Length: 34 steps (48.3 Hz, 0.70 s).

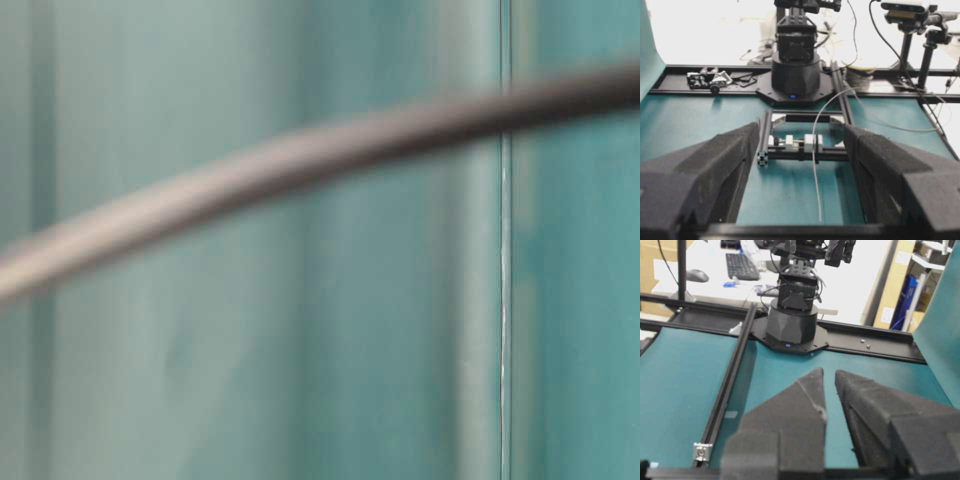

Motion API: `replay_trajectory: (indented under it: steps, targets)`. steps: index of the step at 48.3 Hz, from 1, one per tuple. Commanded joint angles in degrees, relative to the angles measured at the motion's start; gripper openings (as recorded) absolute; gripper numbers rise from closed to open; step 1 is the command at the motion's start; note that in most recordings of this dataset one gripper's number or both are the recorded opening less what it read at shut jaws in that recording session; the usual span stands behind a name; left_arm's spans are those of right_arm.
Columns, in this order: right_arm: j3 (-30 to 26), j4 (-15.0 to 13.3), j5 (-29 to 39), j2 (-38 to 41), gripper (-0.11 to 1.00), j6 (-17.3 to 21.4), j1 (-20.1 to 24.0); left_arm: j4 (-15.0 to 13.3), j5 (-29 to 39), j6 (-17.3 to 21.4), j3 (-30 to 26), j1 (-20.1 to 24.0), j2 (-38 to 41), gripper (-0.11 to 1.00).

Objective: Insert the wire through the hole in the metal fitting marked with a red label.
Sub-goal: 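Move the right gripper to the white wire and grasp its end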

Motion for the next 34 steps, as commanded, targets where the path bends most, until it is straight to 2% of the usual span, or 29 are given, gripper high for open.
replay_trajectory:
  steps: [1,3,7,11,14,18,22,26,32,34]
  targets:
    - [-0.5,-0.1,-0.1,0.3,0.24,0.0,-0.6,-2.5,0.8,-1.1,-1.0,0.0,0.4,0.24]
    - [-0.6,0.0,0.3,0.4,0.22,0.4,-0.6,-2.5,1.5,-1.4,-1.1,0.0,0.4,0.22]
    - [-1.1,0.0,1.8,0.4,0.05,0.8,-0.6,-2.5,2.6,-2.1,-1.5,0.0,0.6,0.05]
    - [-2.0,0.0,3.3,0.6,-0.02,1.6,-0.7,-2.5,3.3,-2.3,-1.8,0.0,0.7,-0.04]
    - [-2.5,0.0,4.0,0.9,-0.02,2.2,-0.7,-2.5,3.5,-2.3,-1.8,0.0,0.7,-0.03]
    - [-2.9,0.0,4.3,1.3,-0.02,2.6,-0.7,-2.5,3.6,-2.0,-1.8,0.0,0.7,0.07]
    - [-3.2,0.0,4.4,2.2,0.08,2.6,-0.7,-2.4,3.6,-1.8,-1.4,0.0,0.7,0.24]
    - [-3.3,0.0,4.3,3.0,0.26,2.6,-0.7,-2.4,3.6,-1.7,-1.1,0.0,0.7,0.44]
    - [-3.4,0.0,4.2,4.4,0.62,2.7,-0.7,-2.5,3.2,-1.7,-0.8,0.2,2.2,0.46]
    - [-3.4,0.0,4.1,4.9,0.65,2.7,-0.7,-2.4,3.1,-1.7,-0.9,0.3,3.5,0.49]
